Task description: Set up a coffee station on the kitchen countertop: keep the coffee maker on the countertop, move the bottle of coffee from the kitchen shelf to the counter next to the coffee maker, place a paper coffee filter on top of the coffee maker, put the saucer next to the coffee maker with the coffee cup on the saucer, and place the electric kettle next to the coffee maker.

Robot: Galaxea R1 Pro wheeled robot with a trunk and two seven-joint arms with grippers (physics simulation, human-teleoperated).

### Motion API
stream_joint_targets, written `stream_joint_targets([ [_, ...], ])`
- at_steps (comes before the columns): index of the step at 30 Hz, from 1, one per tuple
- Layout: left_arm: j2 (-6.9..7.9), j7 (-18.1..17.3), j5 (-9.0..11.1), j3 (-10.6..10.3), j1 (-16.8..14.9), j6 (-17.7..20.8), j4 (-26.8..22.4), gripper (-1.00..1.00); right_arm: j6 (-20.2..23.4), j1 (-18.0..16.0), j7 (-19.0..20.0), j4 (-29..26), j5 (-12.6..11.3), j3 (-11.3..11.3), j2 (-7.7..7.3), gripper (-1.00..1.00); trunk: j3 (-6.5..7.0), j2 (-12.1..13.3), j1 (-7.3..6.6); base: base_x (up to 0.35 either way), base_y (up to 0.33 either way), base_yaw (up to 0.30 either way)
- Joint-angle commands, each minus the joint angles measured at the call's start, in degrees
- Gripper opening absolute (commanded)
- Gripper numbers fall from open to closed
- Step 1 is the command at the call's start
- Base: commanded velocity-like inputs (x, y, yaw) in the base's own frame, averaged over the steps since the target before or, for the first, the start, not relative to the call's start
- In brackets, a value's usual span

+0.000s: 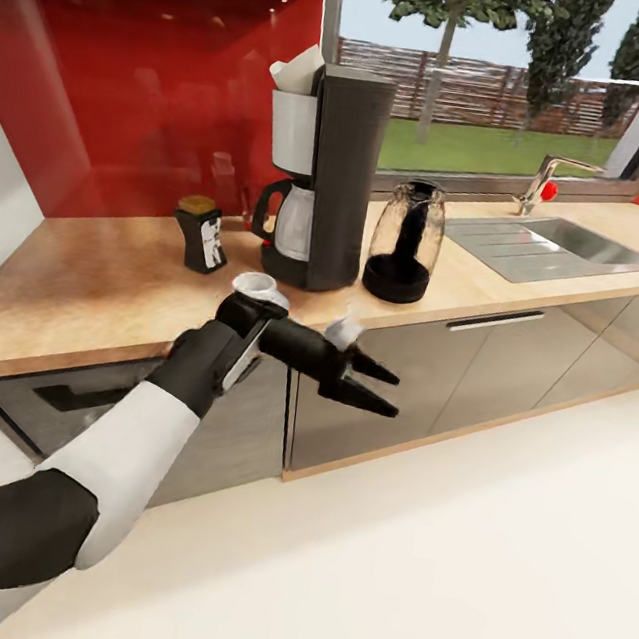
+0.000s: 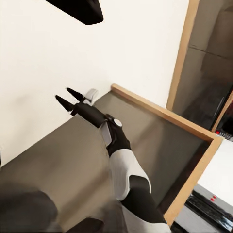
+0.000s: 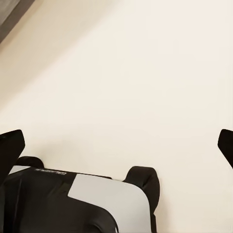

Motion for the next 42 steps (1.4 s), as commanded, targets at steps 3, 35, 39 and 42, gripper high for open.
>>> stream_joint_targets([
  [3,0.03,-0.16,0.00,0.08,8.04,-5.91,1.46,1.00,-0.21,-0.02,0.11,0.08,-0.49,0.39,0.02,1.00,-0.03,-0.03,-0.01,0.000,0.000,0.000],
  [35,26.44,-0.16,8.83,1.51,36.57,-54.17,52.75,1.00,-0.38,-0.04,-0.07,0.08,-0.47,0.47,0.26,1.00,-0.03,-0.03,-0.01,0.000,0.000,0.000],
  [39,27.62,1.04,12.42,1.63,41.46,-54.32,52.78,1.00,-0.38,0.01,-0.06,0.46,-0.36,0.47,0.28,1.00,-0.03,-0.03,-0.01,0.000,0.000,0.000],
  [42,27.61,8.75,13.21,1.63,42.68,-54.26,52.79,1.00,-0.31,0.07,0.15,0.68,-0.31,0.47,0.20,1.00,-0.03,-0.03,-0.01,0.000,0.000,0.000],
])
